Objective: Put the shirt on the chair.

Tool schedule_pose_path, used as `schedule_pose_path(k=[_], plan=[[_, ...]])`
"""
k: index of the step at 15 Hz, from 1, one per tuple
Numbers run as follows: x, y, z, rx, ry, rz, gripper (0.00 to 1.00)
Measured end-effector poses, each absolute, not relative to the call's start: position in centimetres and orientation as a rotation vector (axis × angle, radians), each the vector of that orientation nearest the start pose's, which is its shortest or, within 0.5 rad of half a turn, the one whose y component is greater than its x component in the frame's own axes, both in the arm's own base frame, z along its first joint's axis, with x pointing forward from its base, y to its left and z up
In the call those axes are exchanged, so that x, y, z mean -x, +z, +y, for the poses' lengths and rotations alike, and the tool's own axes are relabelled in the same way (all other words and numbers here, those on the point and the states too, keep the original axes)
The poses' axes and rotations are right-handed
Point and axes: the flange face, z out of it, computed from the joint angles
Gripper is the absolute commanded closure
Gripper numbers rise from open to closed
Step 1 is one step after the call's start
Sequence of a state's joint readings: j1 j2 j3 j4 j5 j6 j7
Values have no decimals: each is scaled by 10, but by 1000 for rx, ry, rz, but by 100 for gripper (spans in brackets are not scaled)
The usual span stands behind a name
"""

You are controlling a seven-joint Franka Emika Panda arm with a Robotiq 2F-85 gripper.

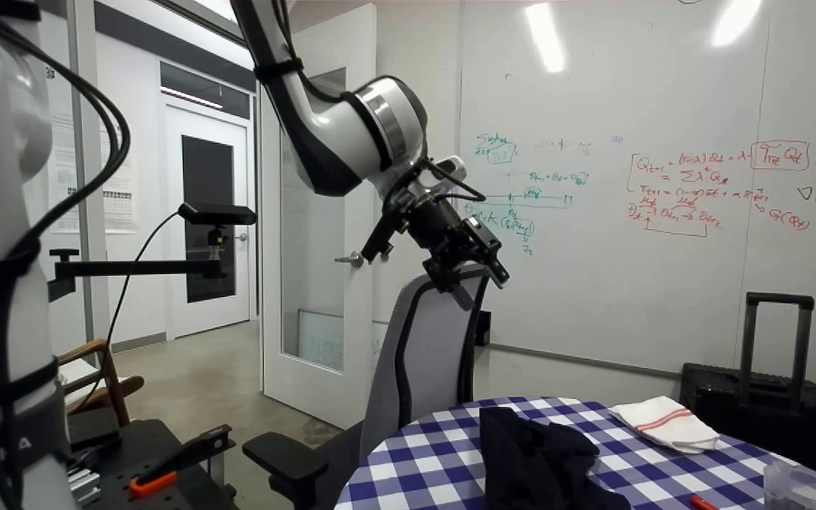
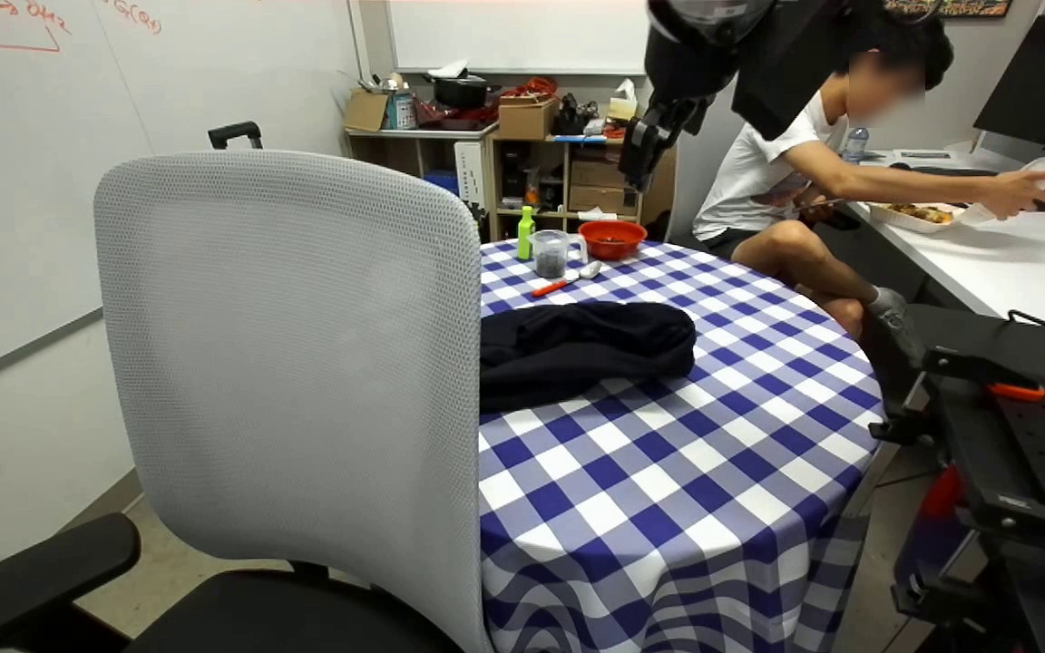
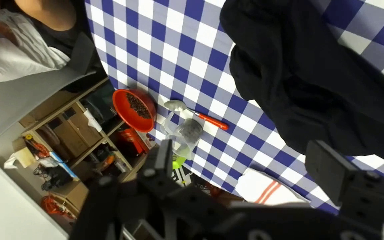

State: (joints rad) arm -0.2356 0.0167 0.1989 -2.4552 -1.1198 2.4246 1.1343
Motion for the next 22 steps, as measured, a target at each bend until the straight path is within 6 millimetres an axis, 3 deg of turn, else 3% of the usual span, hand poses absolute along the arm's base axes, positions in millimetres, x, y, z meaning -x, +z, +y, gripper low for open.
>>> schedule_pose_path(k=[5, 9, 16, 22], plan=[[-524, 246, -45, -2532, 365, -306, 0], [-557, 218, -56, -2512, 311, -174, 0], [-596, 162, -48, -2427, 203, 203, 0], [-627, 127, -47, -2365, 166, 379, 0]])
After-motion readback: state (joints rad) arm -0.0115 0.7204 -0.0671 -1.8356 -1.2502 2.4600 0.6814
